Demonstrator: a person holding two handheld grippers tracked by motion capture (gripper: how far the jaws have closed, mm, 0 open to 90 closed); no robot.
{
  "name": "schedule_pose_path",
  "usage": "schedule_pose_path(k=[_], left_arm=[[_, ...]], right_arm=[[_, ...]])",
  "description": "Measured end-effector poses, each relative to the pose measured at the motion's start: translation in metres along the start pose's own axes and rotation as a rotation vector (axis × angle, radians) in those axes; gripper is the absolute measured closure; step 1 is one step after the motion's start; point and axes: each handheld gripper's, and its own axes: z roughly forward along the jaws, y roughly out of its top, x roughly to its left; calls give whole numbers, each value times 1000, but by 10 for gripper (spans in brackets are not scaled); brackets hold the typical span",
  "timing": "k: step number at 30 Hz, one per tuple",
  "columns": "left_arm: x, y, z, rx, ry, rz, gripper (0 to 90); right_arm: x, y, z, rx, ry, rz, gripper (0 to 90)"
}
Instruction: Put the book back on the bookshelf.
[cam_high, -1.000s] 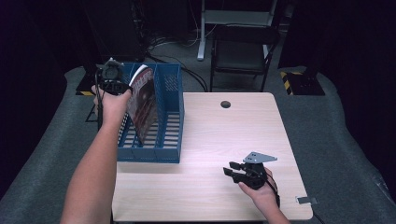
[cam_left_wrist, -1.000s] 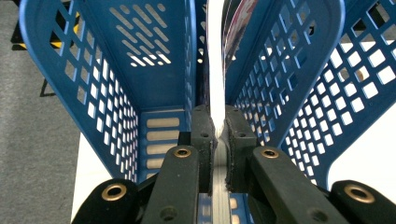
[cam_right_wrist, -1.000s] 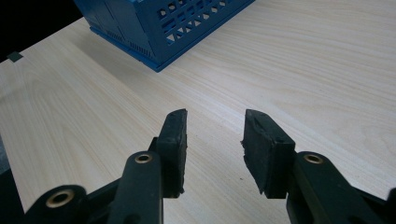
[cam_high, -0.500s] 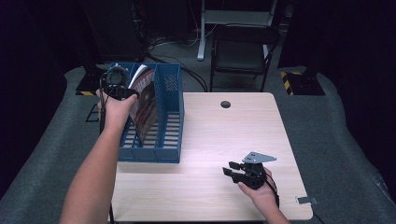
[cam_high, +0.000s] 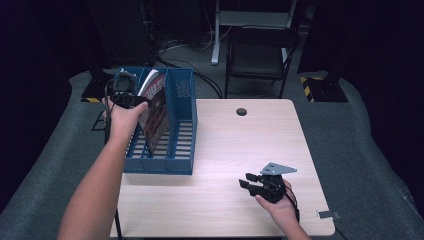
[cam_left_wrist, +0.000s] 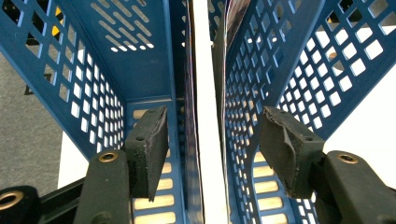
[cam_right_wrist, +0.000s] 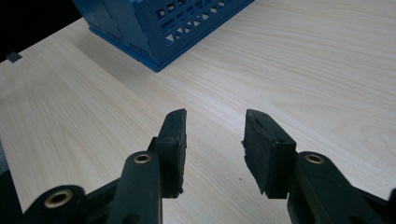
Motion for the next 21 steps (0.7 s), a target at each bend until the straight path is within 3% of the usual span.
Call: schedule_pose_path(k=[13, 21], left_arm=[[7, -8, -8, -16, 12, 23, 379], [8, -13, -16, -31, -10, 29, 379]], right_arm=[[0, -1, 1, 5, 1, 2, 584], [1, -2, 2, 11, 1, 0, 582]])
